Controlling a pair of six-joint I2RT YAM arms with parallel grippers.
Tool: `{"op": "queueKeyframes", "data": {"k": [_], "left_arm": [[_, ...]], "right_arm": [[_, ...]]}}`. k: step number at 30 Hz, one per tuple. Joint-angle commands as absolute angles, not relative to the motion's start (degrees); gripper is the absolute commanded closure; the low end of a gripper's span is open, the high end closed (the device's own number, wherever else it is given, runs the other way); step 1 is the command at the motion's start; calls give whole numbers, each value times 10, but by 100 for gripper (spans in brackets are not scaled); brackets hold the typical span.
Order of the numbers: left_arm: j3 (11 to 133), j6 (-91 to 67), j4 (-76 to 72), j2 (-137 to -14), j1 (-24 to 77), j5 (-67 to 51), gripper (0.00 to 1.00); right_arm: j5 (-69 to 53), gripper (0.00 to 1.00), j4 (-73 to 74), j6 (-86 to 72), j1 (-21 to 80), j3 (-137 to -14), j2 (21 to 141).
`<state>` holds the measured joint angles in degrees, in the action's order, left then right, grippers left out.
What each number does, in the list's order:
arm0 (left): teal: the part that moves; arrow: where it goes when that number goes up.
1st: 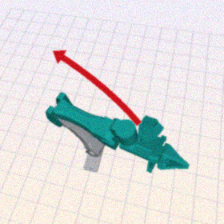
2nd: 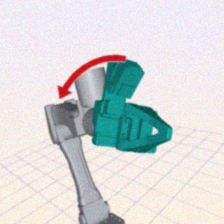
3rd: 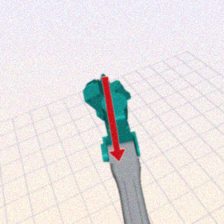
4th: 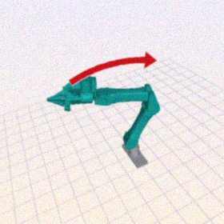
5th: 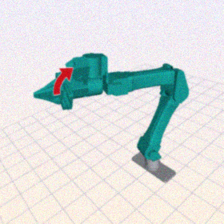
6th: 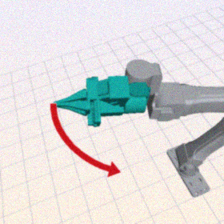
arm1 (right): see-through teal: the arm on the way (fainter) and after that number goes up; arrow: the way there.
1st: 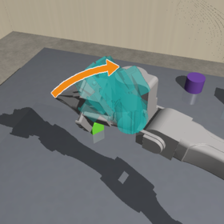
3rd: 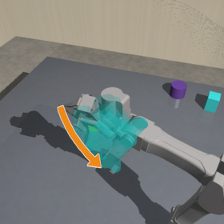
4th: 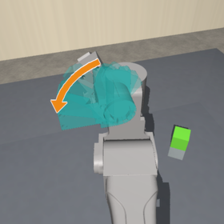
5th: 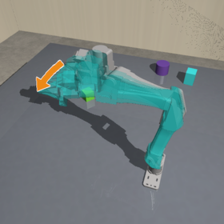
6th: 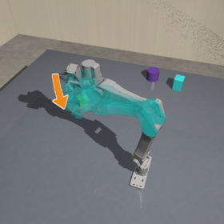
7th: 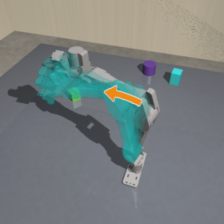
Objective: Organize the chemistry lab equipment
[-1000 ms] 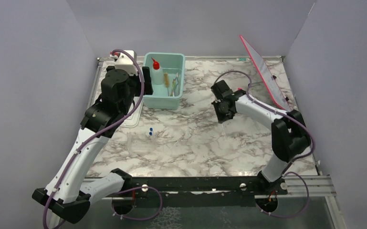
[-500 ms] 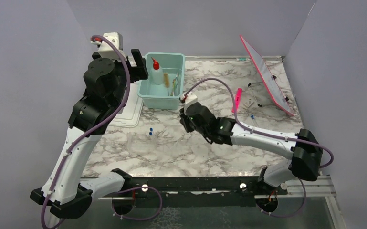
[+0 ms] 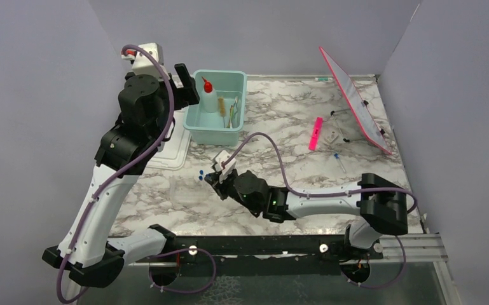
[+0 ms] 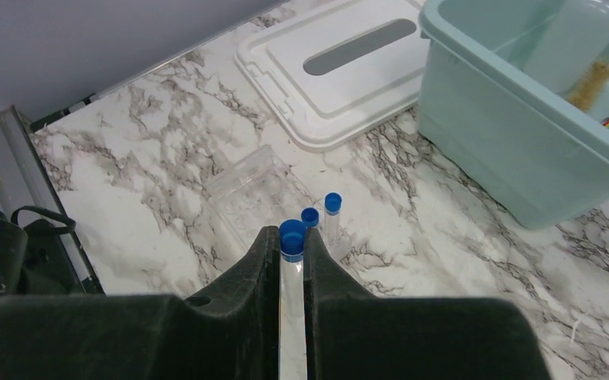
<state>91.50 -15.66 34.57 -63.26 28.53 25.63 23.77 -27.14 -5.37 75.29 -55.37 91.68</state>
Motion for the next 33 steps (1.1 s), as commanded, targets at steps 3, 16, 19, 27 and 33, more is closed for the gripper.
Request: {"op": "queueKeyframes", "data": {"k": [3,16,19,27,33], "left_arm": [[948,-181,356,-660,287,264,13],[955,-188,362,-672,287,261,14],[955,-188,362,-675,288,259,14],[955,-191,364,-683,287,255,14],[963,-192,367,-687,287,250,14]], "right_arm": [[210,94,-440,16,766,-545,963],[161,91,-567,68,767,-528,1050],[164,91,-584,76,766,-527,1067],[183,91,-611,82,766,-526,1109],[201,91,-639,88,767,-522,1134]]}}
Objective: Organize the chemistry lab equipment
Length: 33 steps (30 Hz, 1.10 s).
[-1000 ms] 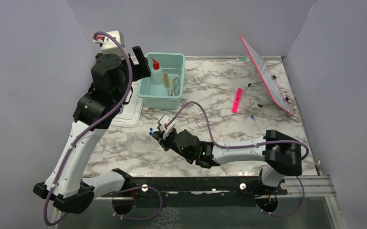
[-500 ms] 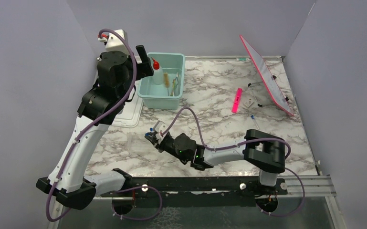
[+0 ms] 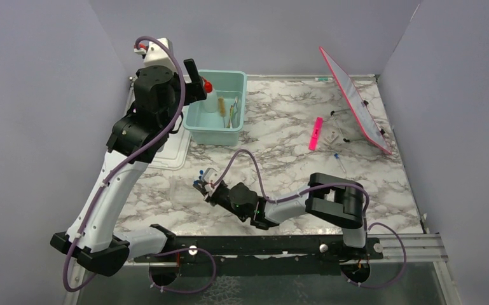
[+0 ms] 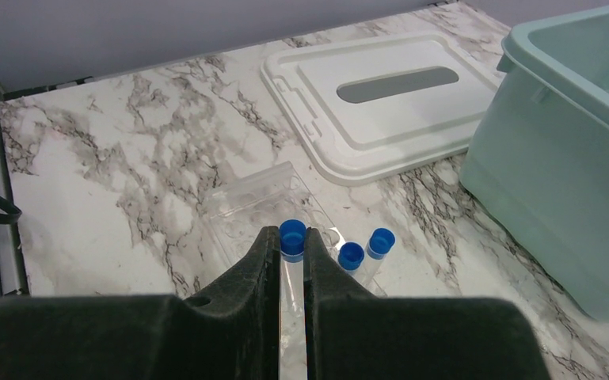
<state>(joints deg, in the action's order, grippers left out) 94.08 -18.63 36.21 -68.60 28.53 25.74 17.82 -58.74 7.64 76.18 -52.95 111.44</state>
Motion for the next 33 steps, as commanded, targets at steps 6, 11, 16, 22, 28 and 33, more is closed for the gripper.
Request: {"op": "queueKeyframes", "data": {"k": [6,11,16,22,28,33], "left_arm": [[967,-194,371,-691,288,249,14],[969,-197,373,-692,287,247,14],[971,-199,375,-692,288,247,13],[970,-200,379,-689,287,247,13],[969,-202,381,-684,287,249,14],[967,-204,382,-683,287,250,14]], "right_arm": [[221,91,-667,97,766,-520,1149],[237,91,-688,108,767,-521,1164],[243,91,-694,110,766,-522,1173],[237,90,-683,92,767,-525,1183],[233,89,-673,76,767,-526,1185],[226,89,-663,63,767,-525,1183]]}}
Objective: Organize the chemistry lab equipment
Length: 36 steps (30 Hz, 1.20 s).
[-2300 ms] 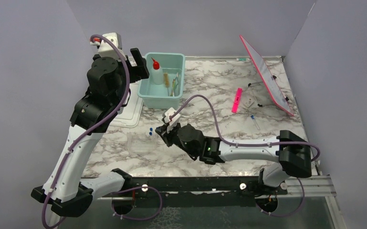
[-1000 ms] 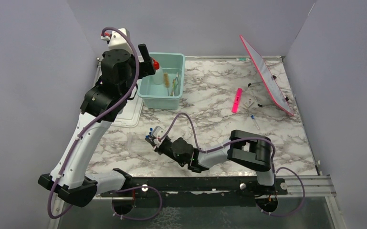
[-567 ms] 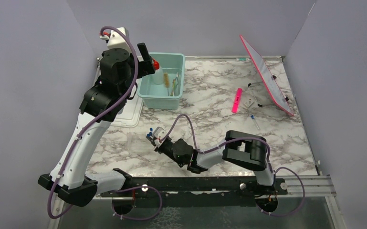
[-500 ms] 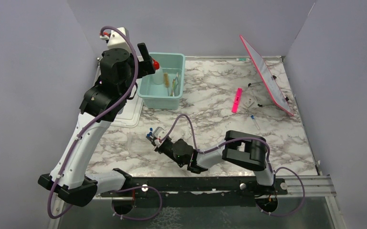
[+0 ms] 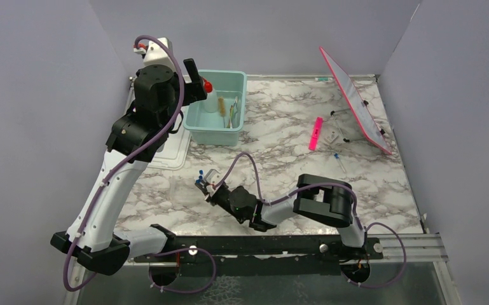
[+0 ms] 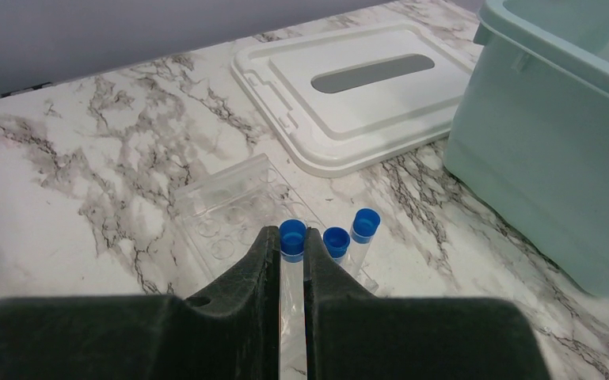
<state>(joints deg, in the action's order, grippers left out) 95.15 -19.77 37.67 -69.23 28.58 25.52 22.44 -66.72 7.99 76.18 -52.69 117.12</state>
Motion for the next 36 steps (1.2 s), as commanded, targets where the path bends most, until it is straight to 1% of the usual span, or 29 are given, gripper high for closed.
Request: {"op": "queueKeyframes", "data": {"k": [1,4,13,16,23,31,36], "left_arm": [[967,-204,383,-683,287,250,14],[966,-204,383,-682,287,250,13],[966,-206,383,-684,287,250,14],[964,-210,383,-683,287,247,14],[959,-213,386,-678,287,248,13],[944,-220,386,-665,287,250,14],[938,-216,386,-649,287,255,14]], "right_arm": [[227,89,-661,64,766,-525,1183],[234,88,-661,66,767,-525,1185],[259,83,-650,57,767,-530,1196],[259,78,-646,55,766,-530,1195],[237,59,-582,20,766,-533,1141],[257,50,-516,-17,766,-526,1064],[263,47,-444,-41,764,-543,1043]]}}
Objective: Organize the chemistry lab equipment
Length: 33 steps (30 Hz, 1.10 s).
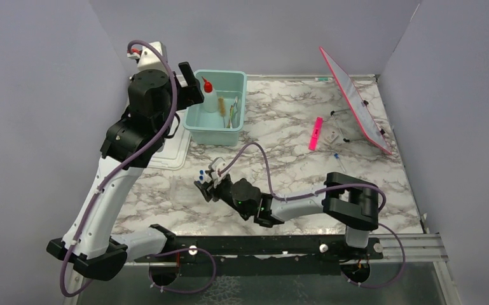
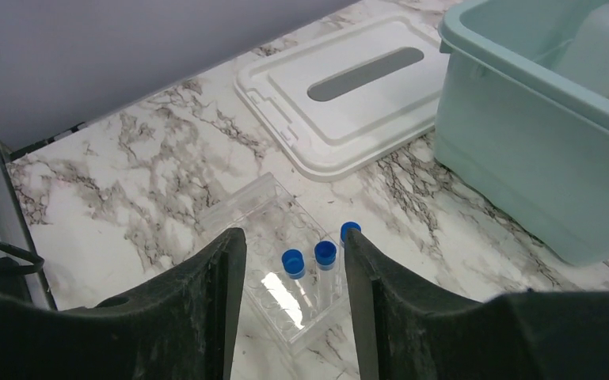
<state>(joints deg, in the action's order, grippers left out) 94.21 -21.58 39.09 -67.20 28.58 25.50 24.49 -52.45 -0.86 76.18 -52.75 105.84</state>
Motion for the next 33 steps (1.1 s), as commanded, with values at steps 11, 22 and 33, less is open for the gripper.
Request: {"op": "queueKeyframes", "data": {"k": [11,22,33], "left_arm": [[922,-197,386,-611,287,284,13],[908,-194,397,-598,287,309,13],[904,-189,397,-598,288,309,13]], "right_arm": [[312,37,-162,-142,760,-705,1097],[322,38,-69,-175,751,-767,1140],[327,43,-55,-196,747,-770,1131]]}}
